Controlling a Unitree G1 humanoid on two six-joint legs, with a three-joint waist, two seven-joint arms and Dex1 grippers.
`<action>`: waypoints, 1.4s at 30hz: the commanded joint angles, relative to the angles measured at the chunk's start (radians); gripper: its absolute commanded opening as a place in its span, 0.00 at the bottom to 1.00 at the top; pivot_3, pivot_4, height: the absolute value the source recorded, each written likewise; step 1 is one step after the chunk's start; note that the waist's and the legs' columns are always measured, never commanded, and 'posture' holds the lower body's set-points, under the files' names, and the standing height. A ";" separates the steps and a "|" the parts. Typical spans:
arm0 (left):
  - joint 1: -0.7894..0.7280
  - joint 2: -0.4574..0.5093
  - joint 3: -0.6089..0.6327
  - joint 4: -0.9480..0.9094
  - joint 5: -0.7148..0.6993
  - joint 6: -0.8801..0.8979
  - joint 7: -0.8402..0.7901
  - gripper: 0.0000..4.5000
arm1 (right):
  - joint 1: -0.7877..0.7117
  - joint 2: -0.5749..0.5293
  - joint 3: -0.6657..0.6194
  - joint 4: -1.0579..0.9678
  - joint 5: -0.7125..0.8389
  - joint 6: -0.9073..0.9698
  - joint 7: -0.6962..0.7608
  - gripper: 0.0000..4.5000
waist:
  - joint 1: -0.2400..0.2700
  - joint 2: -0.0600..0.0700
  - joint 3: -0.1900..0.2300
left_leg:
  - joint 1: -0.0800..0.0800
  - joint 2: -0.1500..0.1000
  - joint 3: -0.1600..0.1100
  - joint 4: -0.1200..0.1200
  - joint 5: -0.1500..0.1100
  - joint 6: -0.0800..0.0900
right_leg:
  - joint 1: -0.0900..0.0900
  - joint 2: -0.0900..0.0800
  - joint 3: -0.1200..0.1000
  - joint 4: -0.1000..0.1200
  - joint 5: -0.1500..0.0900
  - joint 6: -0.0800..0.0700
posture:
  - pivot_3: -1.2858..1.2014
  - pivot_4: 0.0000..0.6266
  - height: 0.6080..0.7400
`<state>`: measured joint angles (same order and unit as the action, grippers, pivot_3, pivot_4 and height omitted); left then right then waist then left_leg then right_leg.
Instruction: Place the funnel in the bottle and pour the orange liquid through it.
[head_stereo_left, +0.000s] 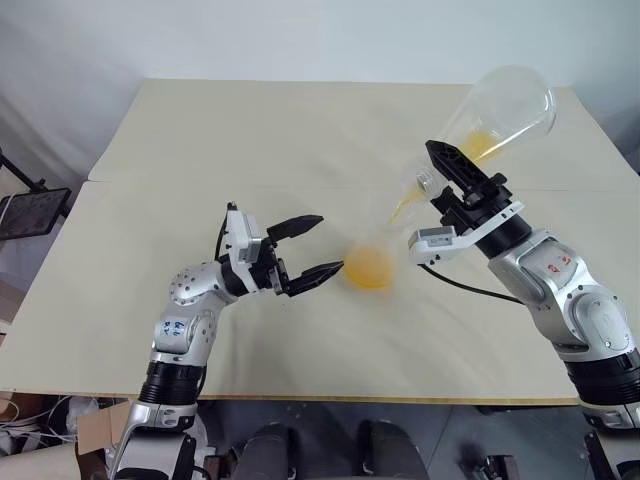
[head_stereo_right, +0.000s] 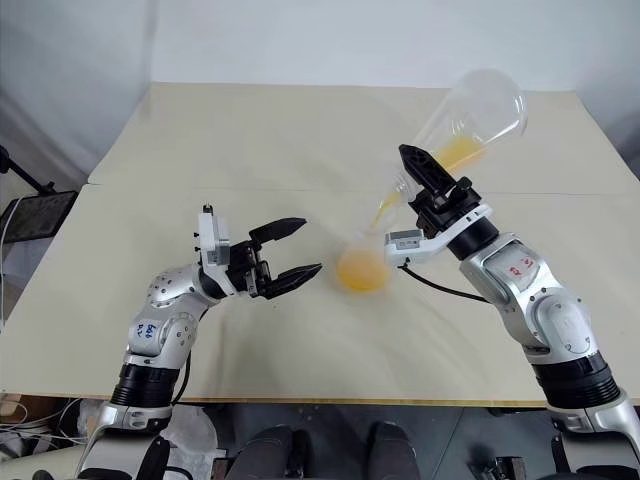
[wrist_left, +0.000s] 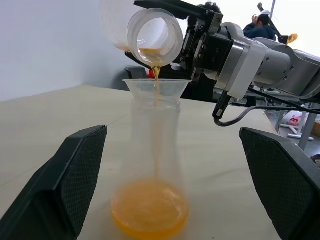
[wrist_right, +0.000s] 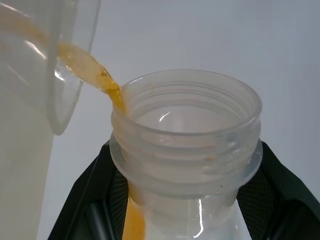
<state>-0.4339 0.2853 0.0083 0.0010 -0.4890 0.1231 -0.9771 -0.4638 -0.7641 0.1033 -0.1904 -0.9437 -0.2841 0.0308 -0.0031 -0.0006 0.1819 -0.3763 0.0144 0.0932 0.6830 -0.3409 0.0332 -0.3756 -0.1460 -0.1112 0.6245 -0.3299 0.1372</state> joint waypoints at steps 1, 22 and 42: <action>-0.002 0.001 0.000 -0.030 -0.009 -0.013 0.000 1.00 | -0.014 -0.008 -0.037 -0.031 0.011 0.000 -0.015 0.54 | 0.000 0.000 0.000 | 0.000 0.000 0.000 0.000 0.000 0.000 | 0.000 0.000 0.000 0.000 0.000 0.000 | 0.52 0.24 1.00; 0.002 0.001 -0.002 -0.037 -0.011 -0.008 0.002 1.00 | 0.000 -0.011 -0.030 -0.036 -0.016 -0.002 -0.014 0.54 | 0.000 0.000 0.000 | 0.000 0.000 0.000 0.000 0.000 0.000 | 0.000 0.000 0.000 0.000 0.000 0.000 | 0.52 0.24 1.00; 0.000 -0.006 -0.010 -0.033 -0.010 -0.012 0.007 1.00 | -0.002 -0.006 -0.023 -0.035 -0.020 -0.004 -0.009 0.54 | 0.000 0.000 0.000 | 0.000 0.000 0.000 0.000 0.000 0.000 | 0.000 0.000 0.000 0.000 0.000 0.000 | 0.52 0.24 1.00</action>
<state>-0.4336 0.2845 -0.0010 0.0009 -0.4891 0.1233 -0.9742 -0.4582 -0.7641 0.1039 -0.1911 -0.9704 -0.2858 0.0312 -0.0029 -0.0006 0.1819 -0.3763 0.0144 0.0932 0.6830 -0.3409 0.0332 -0.3756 -0.1460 -0.1112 0.6244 -0.3299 0.1372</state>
